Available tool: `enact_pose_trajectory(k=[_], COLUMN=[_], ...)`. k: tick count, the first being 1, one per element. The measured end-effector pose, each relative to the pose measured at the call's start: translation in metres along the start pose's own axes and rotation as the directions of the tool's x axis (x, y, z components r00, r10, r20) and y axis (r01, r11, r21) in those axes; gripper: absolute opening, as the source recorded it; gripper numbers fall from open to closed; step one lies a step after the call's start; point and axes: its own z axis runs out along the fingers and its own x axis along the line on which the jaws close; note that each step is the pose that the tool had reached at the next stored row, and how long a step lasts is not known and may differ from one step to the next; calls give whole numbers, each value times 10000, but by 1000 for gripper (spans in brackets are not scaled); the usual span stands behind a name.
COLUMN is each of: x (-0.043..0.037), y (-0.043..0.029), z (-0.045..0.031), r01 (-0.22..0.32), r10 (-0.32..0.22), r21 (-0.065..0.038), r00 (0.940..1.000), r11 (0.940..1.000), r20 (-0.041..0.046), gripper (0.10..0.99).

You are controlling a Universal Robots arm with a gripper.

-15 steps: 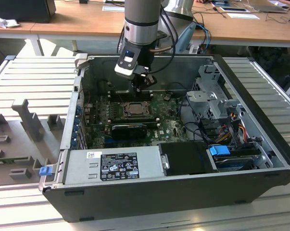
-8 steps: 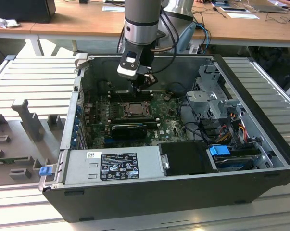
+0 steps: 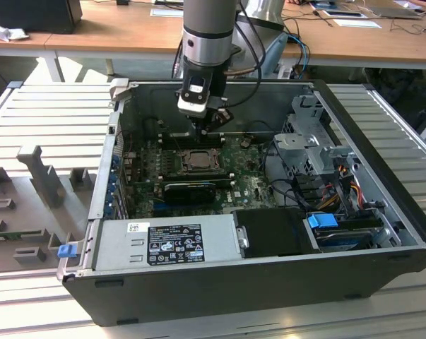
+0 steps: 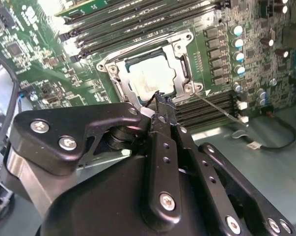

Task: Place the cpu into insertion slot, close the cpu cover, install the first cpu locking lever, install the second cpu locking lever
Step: 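Install the first cpu locking lever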

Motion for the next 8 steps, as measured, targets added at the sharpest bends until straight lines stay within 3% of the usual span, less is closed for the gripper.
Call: enact_pose_trajectory(k=[8], x=[1], y=[-1], z=[2], r01=[1088], r10=[-1088], r21=[34], r00=[9941], r11=[9941], r20=[-12], gripper=[106])
